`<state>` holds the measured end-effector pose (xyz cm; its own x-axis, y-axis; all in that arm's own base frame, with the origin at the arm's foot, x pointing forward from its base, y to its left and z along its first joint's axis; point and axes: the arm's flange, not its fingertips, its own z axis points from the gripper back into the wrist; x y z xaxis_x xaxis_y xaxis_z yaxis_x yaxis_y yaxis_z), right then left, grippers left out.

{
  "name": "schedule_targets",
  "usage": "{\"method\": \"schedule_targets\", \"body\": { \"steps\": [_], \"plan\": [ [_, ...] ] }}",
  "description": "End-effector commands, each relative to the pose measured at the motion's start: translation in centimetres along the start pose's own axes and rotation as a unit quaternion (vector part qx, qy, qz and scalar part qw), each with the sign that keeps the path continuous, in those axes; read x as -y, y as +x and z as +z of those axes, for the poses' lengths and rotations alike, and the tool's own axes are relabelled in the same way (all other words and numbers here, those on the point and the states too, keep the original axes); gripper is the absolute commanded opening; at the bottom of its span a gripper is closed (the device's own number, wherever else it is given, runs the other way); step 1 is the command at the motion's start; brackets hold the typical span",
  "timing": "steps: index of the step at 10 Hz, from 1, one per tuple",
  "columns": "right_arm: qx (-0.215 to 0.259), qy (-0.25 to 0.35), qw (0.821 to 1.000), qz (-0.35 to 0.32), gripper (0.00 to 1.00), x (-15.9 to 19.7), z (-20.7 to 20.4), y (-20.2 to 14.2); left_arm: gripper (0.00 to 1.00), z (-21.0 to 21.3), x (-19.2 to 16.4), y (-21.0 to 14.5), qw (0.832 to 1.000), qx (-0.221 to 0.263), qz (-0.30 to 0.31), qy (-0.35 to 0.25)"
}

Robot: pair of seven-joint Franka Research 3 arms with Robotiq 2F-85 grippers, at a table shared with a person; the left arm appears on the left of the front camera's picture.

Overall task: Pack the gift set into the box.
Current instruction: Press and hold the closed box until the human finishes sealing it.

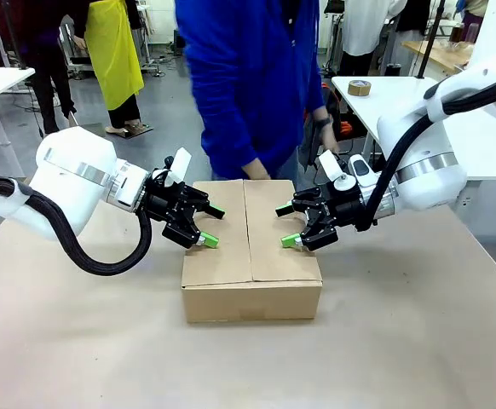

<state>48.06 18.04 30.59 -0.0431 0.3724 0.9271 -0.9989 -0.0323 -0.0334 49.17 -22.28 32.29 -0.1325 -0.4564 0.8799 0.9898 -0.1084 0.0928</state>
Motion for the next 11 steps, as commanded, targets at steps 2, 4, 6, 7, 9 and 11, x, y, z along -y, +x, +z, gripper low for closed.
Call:
{"method": "schedule_targets", "body": {
  "steps": [2, 4, 6, 7, 9, 11],
  "plan": [
    [-0.009, -0.002, 1.0, 0.002, 1.0, -0.39, -0.04, -0.1, 1.0, -0.14, 0.26, -0.39, 1.0, 0.006, -0.01, 0.005],
    [-0.009, -0.002, 1.0, 0.002, 1.0, -0.39, -0.04, -0.1, 1.0, -0.14, 0.26, -0.39, 1.0, 0.006, -0.01, 0.005],
    [-0.009, -0.002, 1.0, 0.002, 1.0, -0.39, -0.04, -0.1, 1.0, -0.14, 0.26, -0.39, 1.0, 0.006, -0.01, 0.005],
    [-0.009, -0.002, 1.0, 0.002, 1.0, -0.39, -0.04, -0.1, 1.0, -0.14, 0.26, -0.39, 1.0, 0.006, -0.01, 0.005],
    [-0.009, -0.002, 1.0, 0.002, 1.0, -0.39, -0.04, -0.1, 1.0, -0.14, 0.26, -0.39, 1.0, 0.006, -0.01, 0.005],
    [-0.009, -0.002, 1.0, 0.002, 1.0, -0.39, -0.04, -0.1, 1.0, -0.14, 0.26, -0.39, 1.0, 0.006, -0.01, 0.005]
  ]
}}
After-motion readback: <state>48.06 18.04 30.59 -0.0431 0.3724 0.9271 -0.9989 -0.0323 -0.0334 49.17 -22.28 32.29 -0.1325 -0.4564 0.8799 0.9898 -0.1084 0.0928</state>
